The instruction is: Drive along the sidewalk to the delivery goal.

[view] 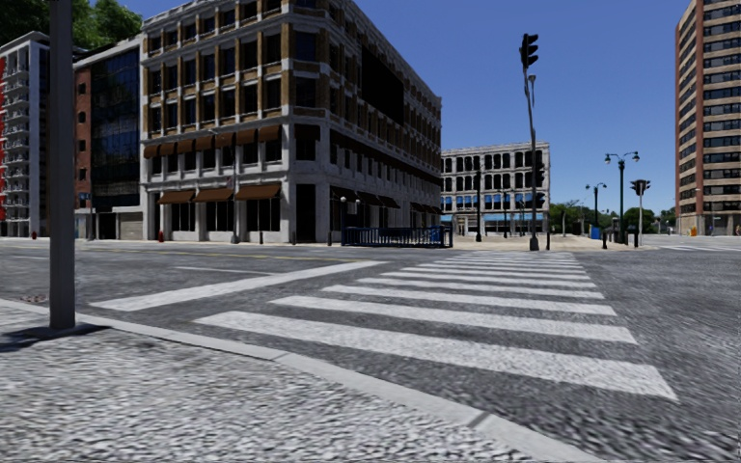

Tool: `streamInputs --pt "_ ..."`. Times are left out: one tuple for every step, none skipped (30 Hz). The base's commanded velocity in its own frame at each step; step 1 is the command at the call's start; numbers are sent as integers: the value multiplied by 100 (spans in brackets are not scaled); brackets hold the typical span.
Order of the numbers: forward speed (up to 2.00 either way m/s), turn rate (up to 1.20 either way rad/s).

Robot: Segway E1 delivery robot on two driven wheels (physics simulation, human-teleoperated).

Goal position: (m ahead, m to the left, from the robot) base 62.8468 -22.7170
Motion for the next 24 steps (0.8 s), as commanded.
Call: streamInputs --pt "200 0" --pt "200 0" --pt "200 0" --pt "200 0" --pt "200 0" --pt "200 0" --pt "200 0" --pt "200 0" --pt "193 0" --pt "144 -29" --pt "136 -32" --pt "133 -37" --pt "133 -37" --pt "132 -42" --pt "131 -45" --pt "131 -45" --pt "131 -45" --pt "131 -45" --pt "131 -45" --pt "131 -45" --pt "131 -45" --pt "131 -45" --pt "131 -45" --pt "131 -45"
